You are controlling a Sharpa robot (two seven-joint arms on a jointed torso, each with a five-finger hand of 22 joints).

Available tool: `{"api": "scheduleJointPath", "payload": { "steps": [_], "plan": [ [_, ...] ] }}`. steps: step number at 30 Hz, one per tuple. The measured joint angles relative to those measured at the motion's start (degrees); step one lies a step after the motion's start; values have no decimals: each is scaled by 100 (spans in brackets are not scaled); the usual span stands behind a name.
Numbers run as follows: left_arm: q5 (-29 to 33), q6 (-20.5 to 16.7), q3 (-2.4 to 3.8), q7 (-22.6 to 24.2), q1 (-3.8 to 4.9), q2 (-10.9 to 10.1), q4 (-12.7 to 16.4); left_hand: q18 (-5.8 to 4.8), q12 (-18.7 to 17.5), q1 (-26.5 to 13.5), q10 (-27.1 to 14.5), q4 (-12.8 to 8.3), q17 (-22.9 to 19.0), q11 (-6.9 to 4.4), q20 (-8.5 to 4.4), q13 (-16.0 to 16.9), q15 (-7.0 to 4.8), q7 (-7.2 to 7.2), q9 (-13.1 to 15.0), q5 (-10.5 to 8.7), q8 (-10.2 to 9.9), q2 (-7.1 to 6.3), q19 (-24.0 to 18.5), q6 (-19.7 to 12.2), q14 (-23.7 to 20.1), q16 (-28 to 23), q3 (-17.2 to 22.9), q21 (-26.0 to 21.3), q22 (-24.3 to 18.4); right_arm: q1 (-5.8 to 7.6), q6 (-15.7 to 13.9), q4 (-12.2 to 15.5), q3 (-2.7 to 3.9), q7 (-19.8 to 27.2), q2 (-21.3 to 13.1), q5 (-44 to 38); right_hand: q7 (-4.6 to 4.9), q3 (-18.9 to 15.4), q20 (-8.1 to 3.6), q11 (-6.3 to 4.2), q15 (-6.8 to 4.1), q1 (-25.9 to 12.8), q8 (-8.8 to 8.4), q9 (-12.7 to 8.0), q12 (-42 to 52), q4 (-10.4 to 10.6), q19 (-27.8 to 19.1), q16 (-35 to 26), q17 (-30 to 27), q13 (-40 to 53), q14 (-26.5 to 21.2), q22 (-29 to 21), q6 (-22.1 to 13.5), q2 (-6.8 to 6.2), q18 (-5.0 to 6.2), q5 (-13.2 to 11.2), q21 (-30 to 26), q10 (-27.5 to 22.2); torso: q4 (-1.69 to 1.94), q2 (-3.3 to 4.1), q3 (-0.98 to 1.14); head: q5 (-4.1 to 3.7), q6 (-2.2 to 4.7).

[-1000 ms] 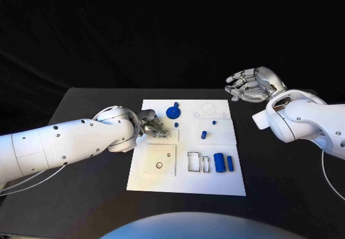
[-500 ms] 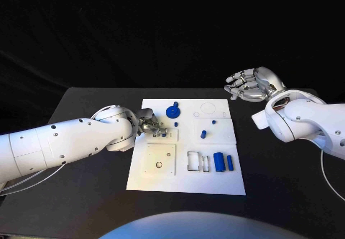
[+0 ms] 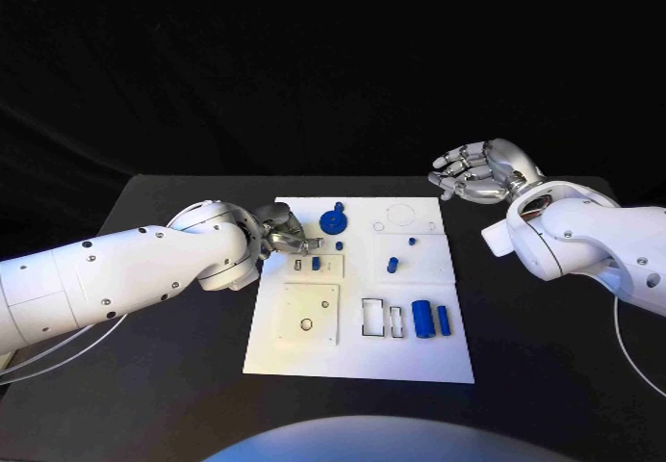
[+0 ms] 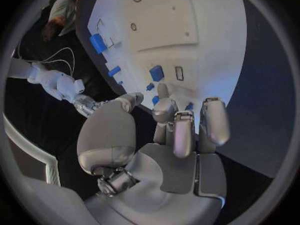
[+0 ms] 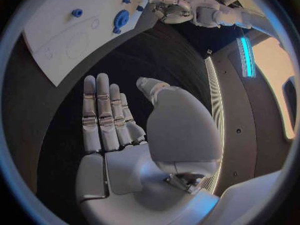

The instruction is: Assemble the parts on the task board

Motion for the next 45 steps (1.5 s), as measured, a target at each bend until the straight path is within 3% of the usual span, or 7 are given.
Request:
{"api": "scheduleJointPath", "payload": {
  "steps": [3,6,12,16,28,35,45],
  "plan": [
    [39,-9,86,1,75,-46,6,0,-1,286,0,0,0,0,0,-21,0,19,21,65,-12,-52,0,-24,0,0,0,0,0,-11,7,-17,-2,-13,9,0,0,0,0,0,-21,0,68,0,-32,0,0,-56,-22,-64,-20,-41,0,0,0,0,-24,0,4,0,-6,-19,14],
    [107,31,146,2,234,-76,-106,0,-126,783,-65,-105,0,-20,0,-115,0,1,37,126,-31,-30,0,-87,0,0,111,-34,0,-15,20,-27,-4,-23,16,-2,0,0,0,0,-21,0,92,0,-54,0,0,-62,-26,-98,-20,-56,0,0,0,0,-24,0,4,0,-10,-14,20],
    [289,350,191,2,514,-43,-547,0,-446,1152,-289,3,0,60,39,-432,0,131,-44,-655,-289,-73,-84,-378,0,0,139,-200,-22,-24,45,-36,-7,-34,24,-3,0,0,0,0,-21,0,111,-1,-54,-1,0,-84,-32,-132,-20,-74,0,0,0,-8,-47,0,4,-6,0,8,40],
    [385,617,192,-25,588,41,-832,0,-501,1051,-340,0,0,111,65,-488,45,198,-112,-938,-417,-64,-110,-549,2,0,-2,-254,-51,-26,51,-40,-7,-38,31,-3,0,1,0,0,-21,1,111,-1,-54,-1,0,-84,-32,-132,-20,-74,0,0,0,-24,-47,0,0,3,0,26,68],
    [486,1256,166,-198,650,389,-1519,0,-558,898,-475,6,-1,164,102,-561,81,227,-139,-1283,-418,-38,-148,-618,2,0,-235,-315,-82,-33,64,-51,-10,-53,32,3,0,1,0,0,-21,1,111,-9,-76,-1,0,-107,-39,-165,-20,-91,0,-1,0,-24,-46,1,3,13,2,18,89],
    [499,1555,56,-258,653,665,-1873,0,-545,703,-566,8,0,173,146,-562,83,243,-139,-1953,-381,44,-192,-702,0,0,-852,-389,-98,-35,72,-60,-10,-57,26,5,0,-15,0,0,-21,1,134,-18,-97,15,0,-129,-50,-201,-20,-111,0,-1,0,-24,-69,1,0,15,-2,51,76],
    [504,1798,7,-309,654,895,-2175,0,-479,785,-565,23,0,173,147,-518,104,236,-138,-1815,-330,245,-192,-708,20,0,-1082,-405,-76,-36,75,-89,-10,-60,24,8,0,-15,-1,0,-21,1,134,-25,-120,15,1,-151,-56,-222,-20,-120,1,-1,0,2,-69,1,-4,10,3,90,80]
  ]
}}
